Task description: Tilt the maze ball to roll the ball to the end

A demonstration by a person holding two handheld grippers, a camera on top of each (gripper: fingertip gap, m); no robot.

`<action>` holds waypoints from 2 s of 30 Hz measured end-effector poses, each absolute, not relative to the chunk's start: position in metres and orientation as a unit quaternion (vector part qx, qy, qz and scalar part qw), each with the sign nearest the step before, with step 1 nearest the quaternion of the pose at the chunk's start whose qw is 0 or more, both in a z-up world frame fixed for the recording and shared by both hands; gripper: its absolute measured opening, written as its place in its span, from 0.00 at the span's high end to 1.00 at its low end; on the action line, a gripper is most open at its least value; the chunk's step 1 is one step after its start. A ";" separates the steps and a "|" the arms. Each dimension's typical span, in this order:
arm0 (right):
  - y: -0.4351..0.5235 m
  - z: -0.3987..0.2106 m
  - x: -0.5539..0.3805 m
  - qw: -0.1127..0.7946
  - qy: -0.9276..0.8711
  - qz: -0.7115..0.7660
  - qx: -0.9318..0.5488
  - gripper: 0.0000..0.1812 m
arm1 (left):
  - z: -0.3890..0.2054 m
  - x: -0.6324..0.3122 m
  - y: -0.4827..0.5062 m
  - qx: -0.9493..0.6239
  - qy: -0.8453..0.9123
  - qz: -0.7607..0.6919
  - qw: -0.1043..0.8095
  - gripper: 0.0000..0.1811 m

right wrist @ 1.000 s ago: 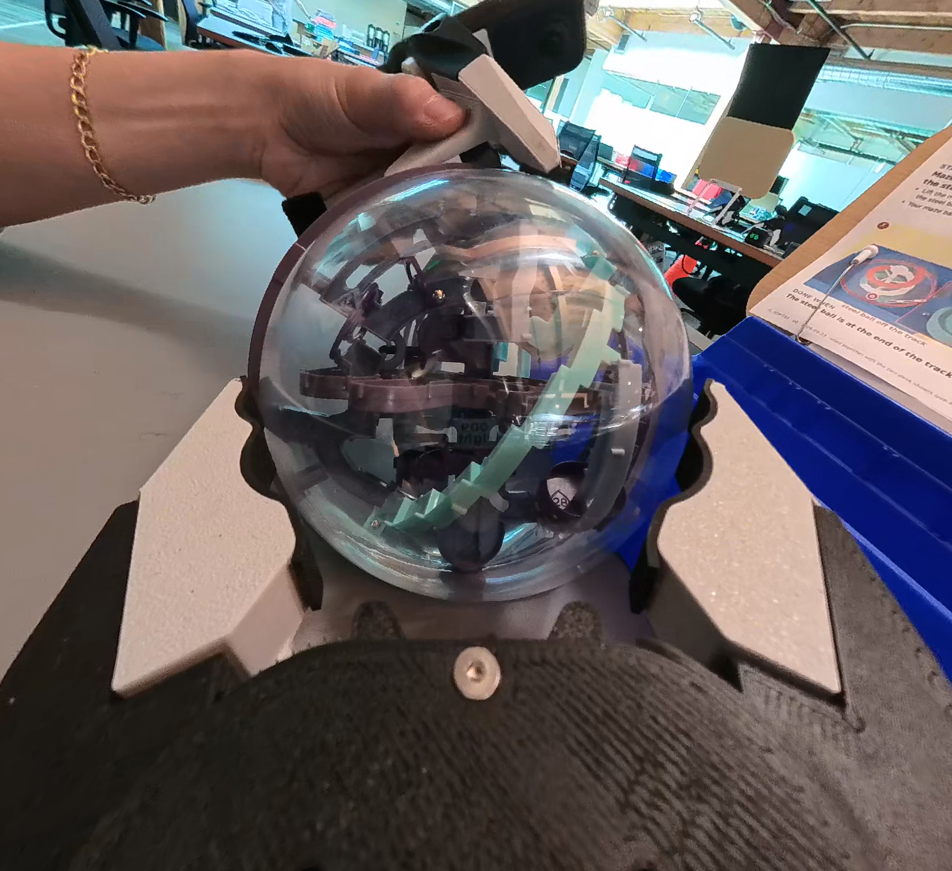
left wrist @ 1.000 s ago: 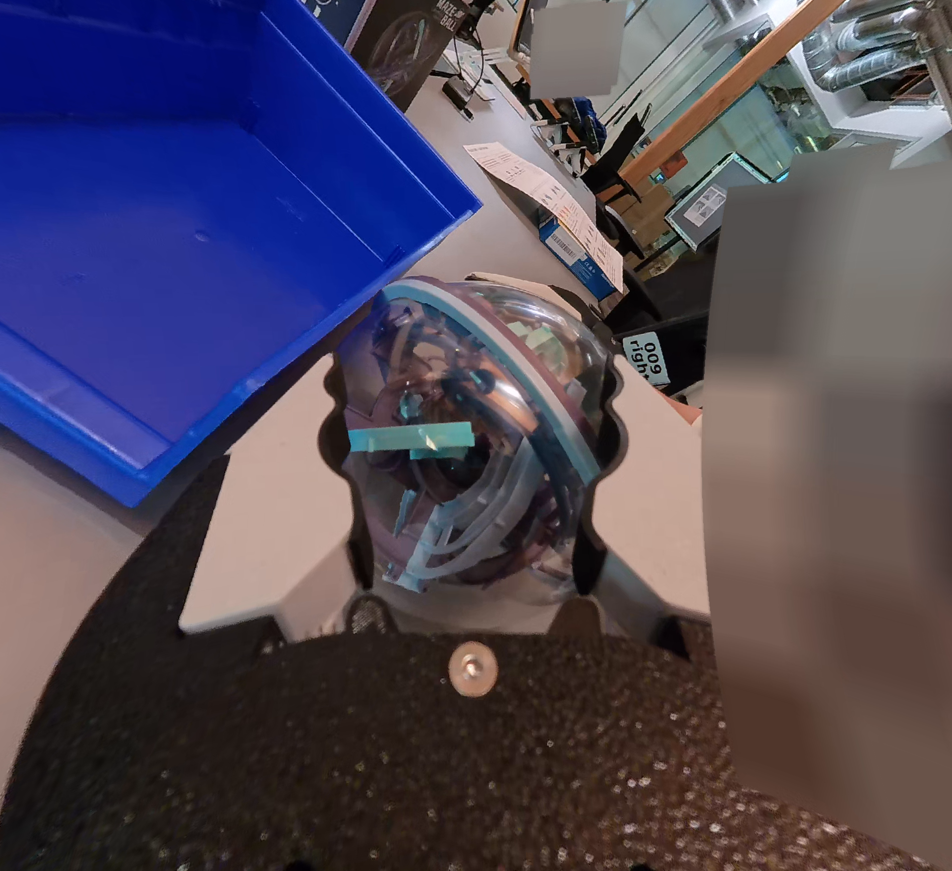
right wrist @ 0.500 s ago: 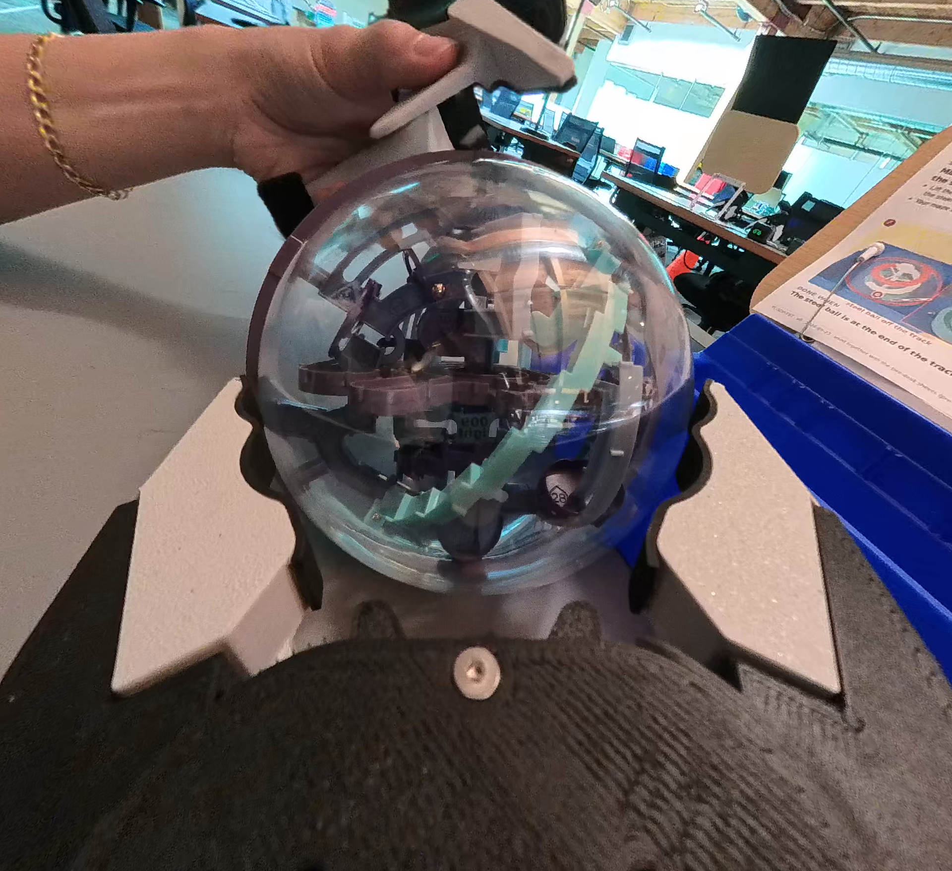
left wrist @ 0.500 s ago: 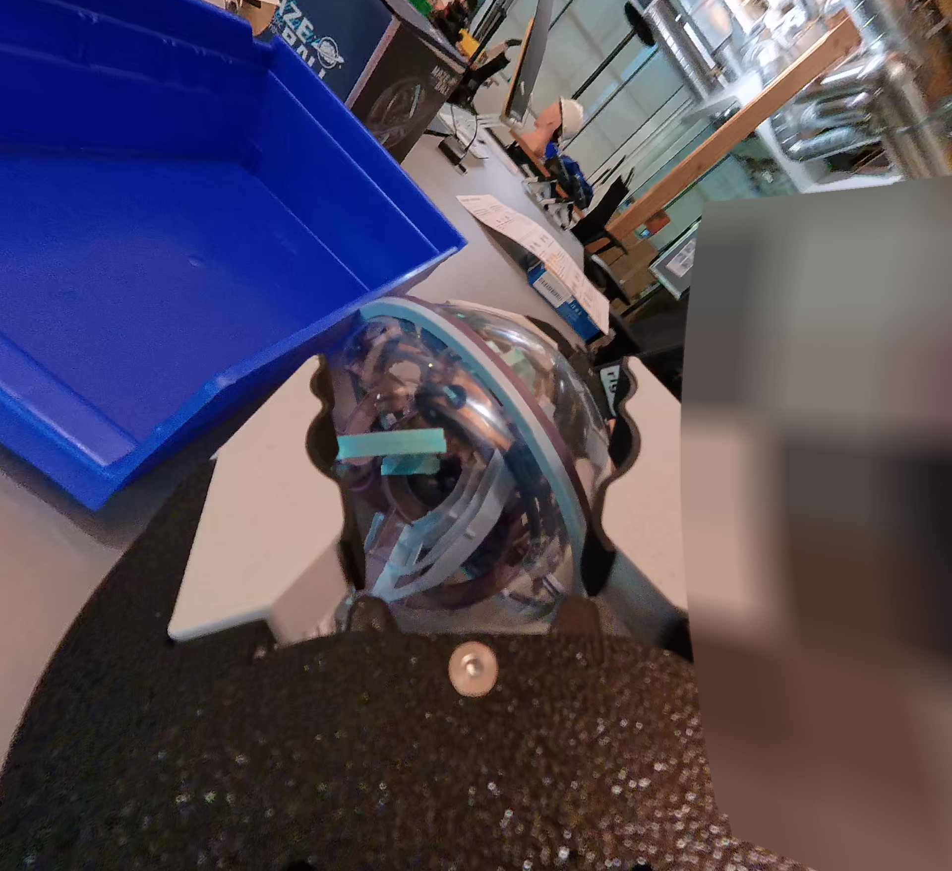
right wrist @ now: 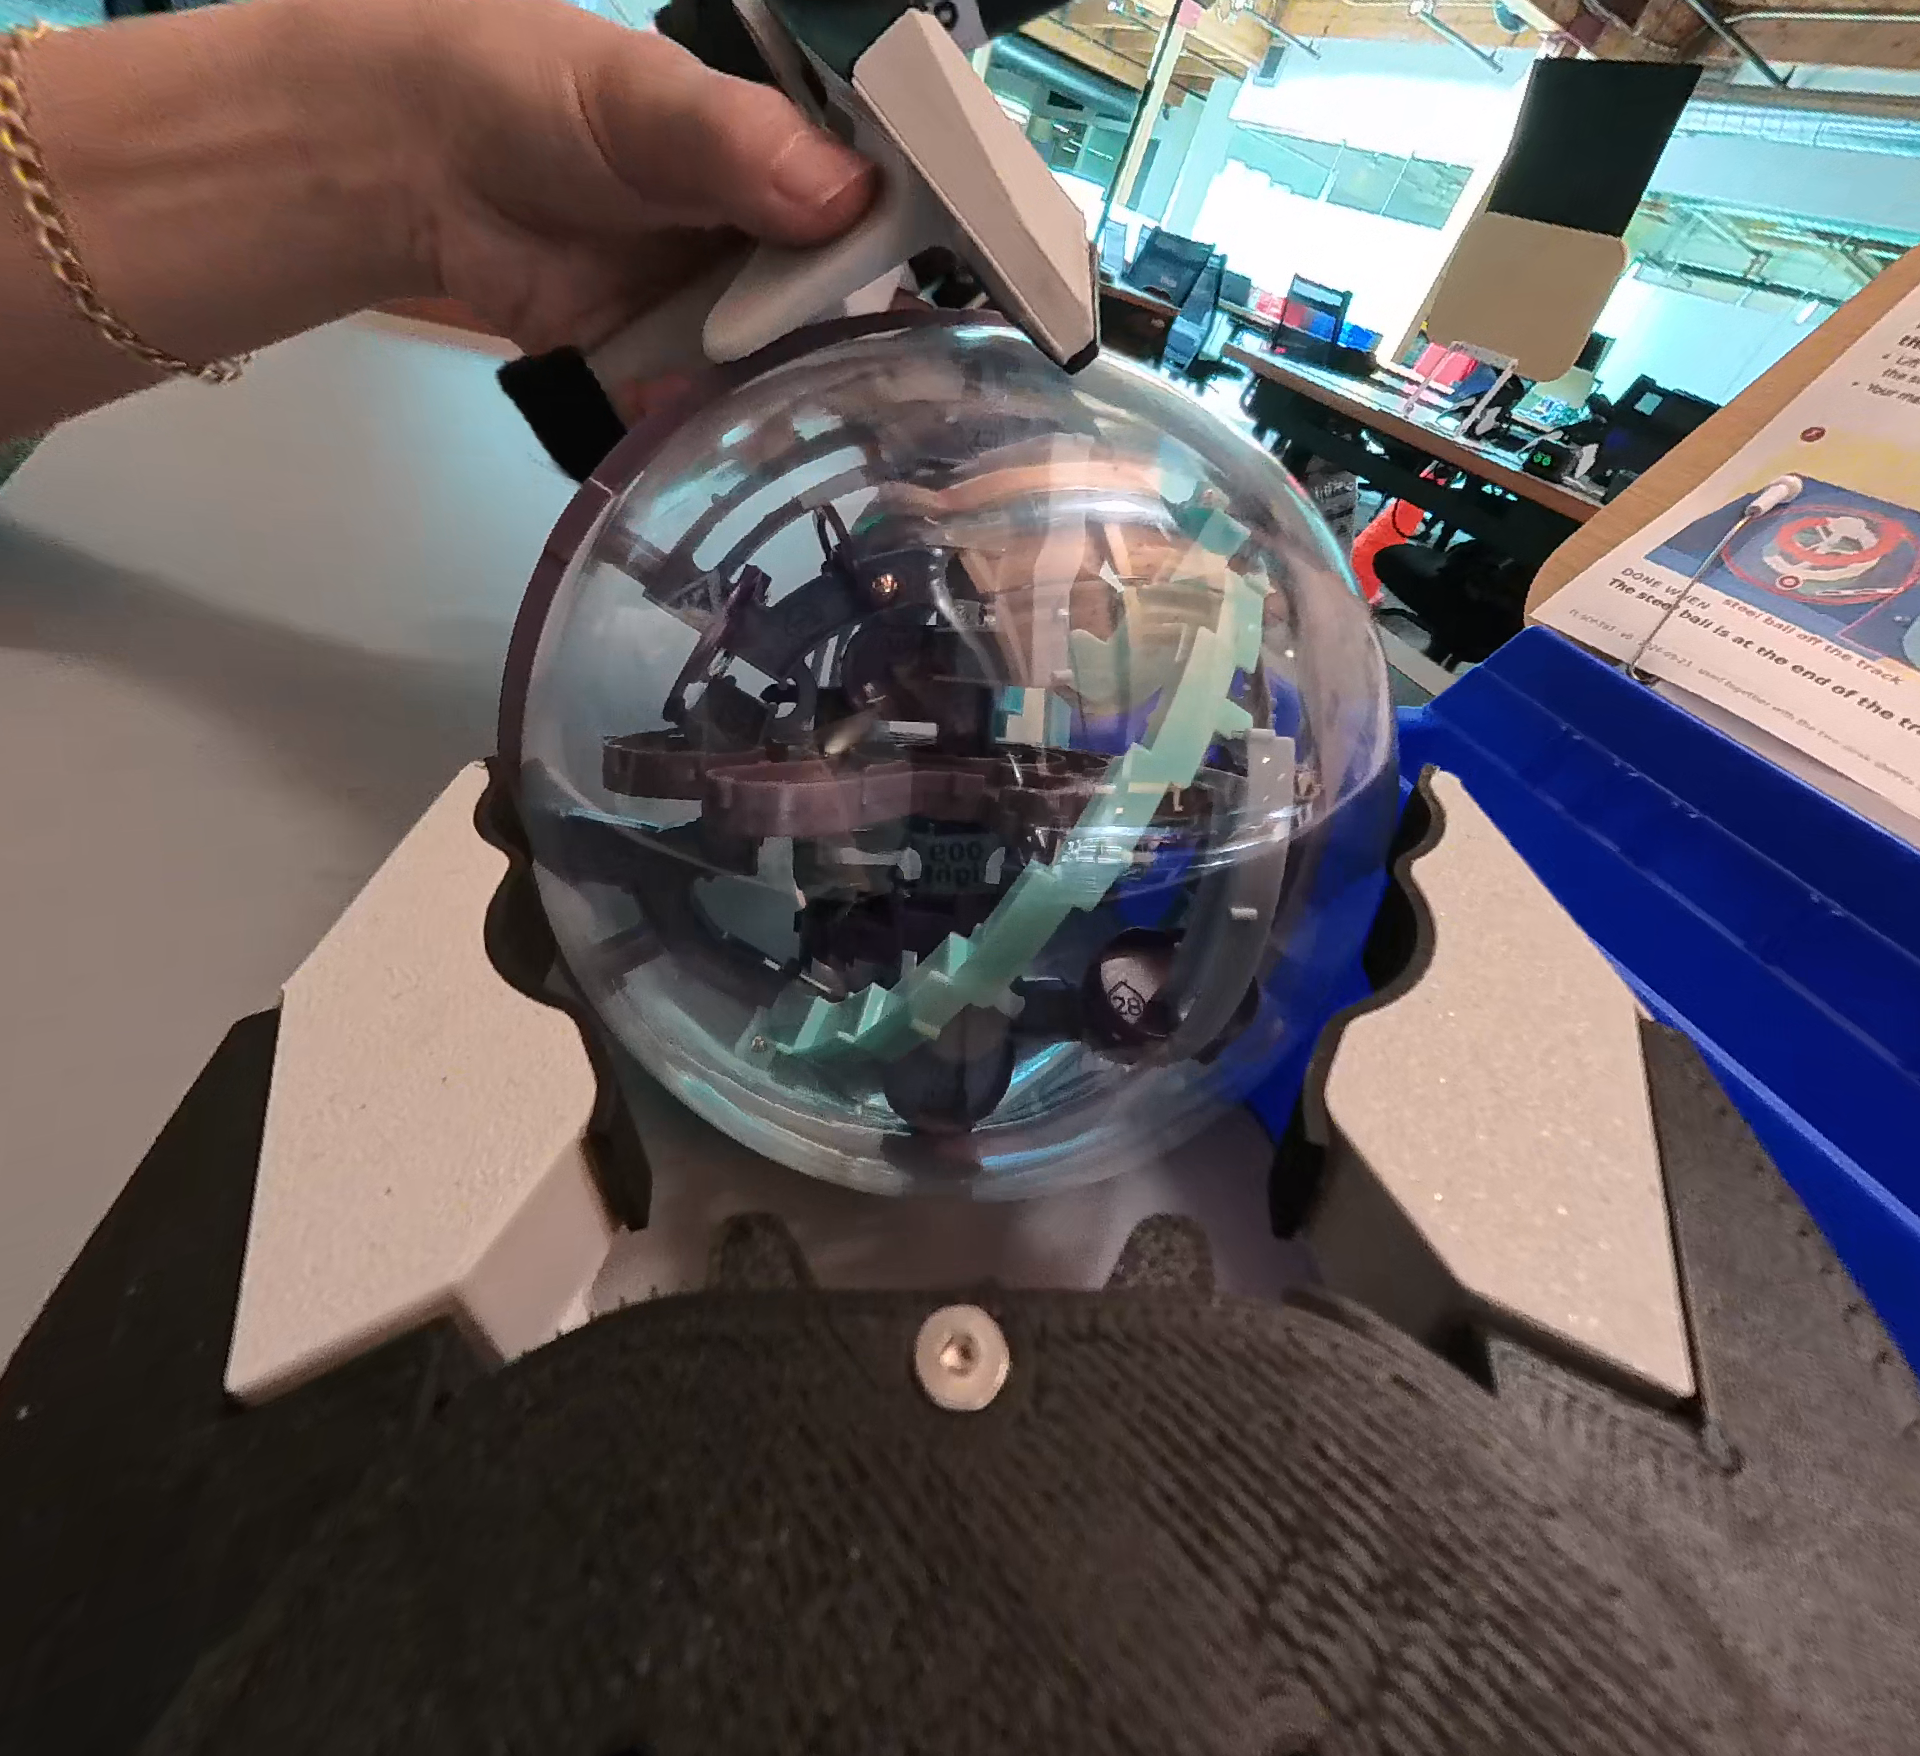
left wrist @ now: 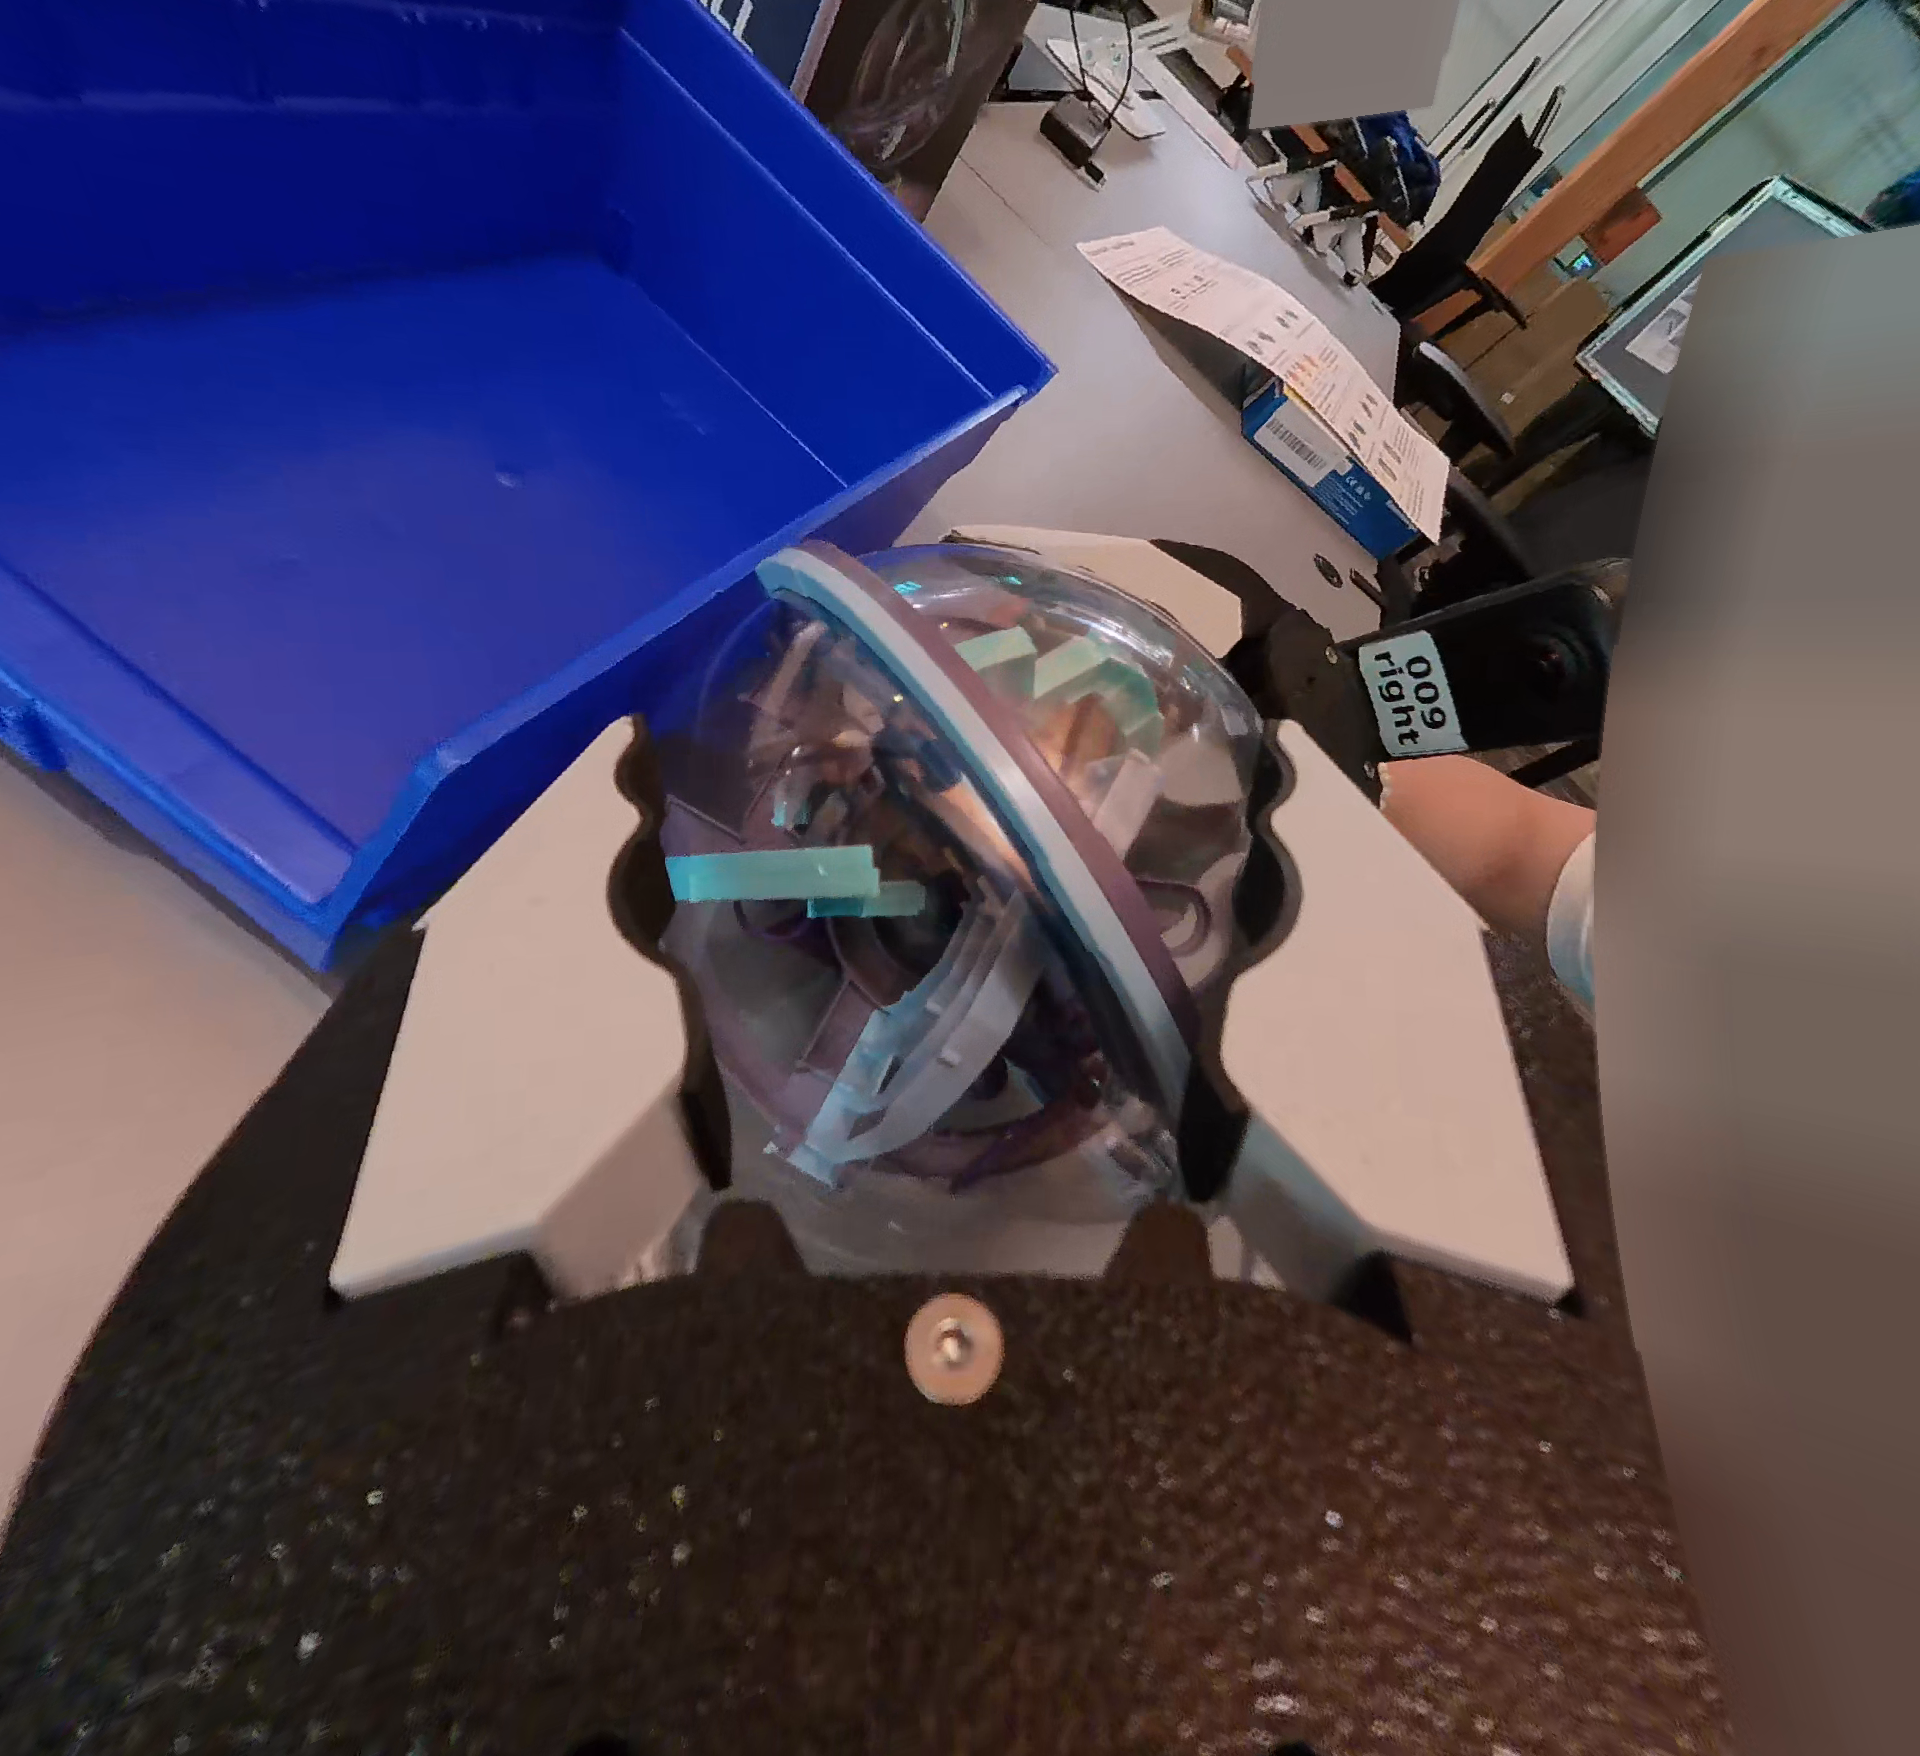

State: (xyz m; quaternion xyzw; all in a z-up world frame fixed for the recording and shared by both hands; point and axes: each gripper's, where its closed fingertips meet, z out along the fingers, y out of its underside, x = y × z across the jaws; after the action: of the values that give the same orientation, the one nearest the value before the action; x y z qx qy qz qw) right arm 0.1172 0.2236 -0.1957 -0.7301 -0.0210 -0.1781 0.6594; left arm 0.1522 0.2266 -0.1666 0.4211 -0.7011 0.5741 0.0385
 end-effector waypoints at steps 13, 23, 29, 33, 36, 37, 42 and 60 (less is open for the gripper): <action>0.223 -0.193 0.118 0.669 -0.013 -0.166 -0.724 0.14 | -0.169 0.155 0.226 0.430 -0.701 0.565 0.072 0.40; 0.222 -0.191 0.117 0.674 -0.010 -0.165 -0.720 0.14 | -0.170 0.155 0.227 0.431 -0.683 0.584 0.083 0.40; 0.222 -0.189 0.115 0.677 -0.012 -0.181 -0.714 0.15 | -0.169 0.155 0.229 0.430 -0.676 0.592 0.083 0.40; 0.223 -0.192 0.113 0.664 -0.019 -0.202 -0.719 0.16 | -0.169 0.153 0.233 0.429 -0.668 0.603 0.083 0.40; 0.224 -0.197 0.112 0.650 -0.030 -0.217 -0.727 0.16 | -0.169 0.150 0.239 0.425 -0.657 0.616 0.083 0.40; 0.225 -0.198 0.111 0.647 -0.033 -0.218 -0.730 0.16 | -0.169 0.149 0.242 0.425 -0.653 0.622 0.082 0.41; 0.228 -0.202 0.109 0.638 -0.039 -0.207 -0.741 0.17 | -0.169 0.144 0.254 0.430 -0.621 0.651 0.076 0.41; 0.249 -0.211 0.102 0.628 -0.044 -0.026 -0.777 0.19 | -0.180 0.113 0.307 0.485 -0.513 0.704 0.083 0.47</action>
State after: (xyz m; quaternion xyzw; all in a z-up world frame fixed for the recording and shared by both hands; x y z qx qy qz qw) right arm 0.1020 0.2494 -0.2115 -0.7766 -0.0438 -0.0265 0.6279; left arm 0.1126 0.3071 -0.1803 0.4847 -0.5129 0.7036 0.0829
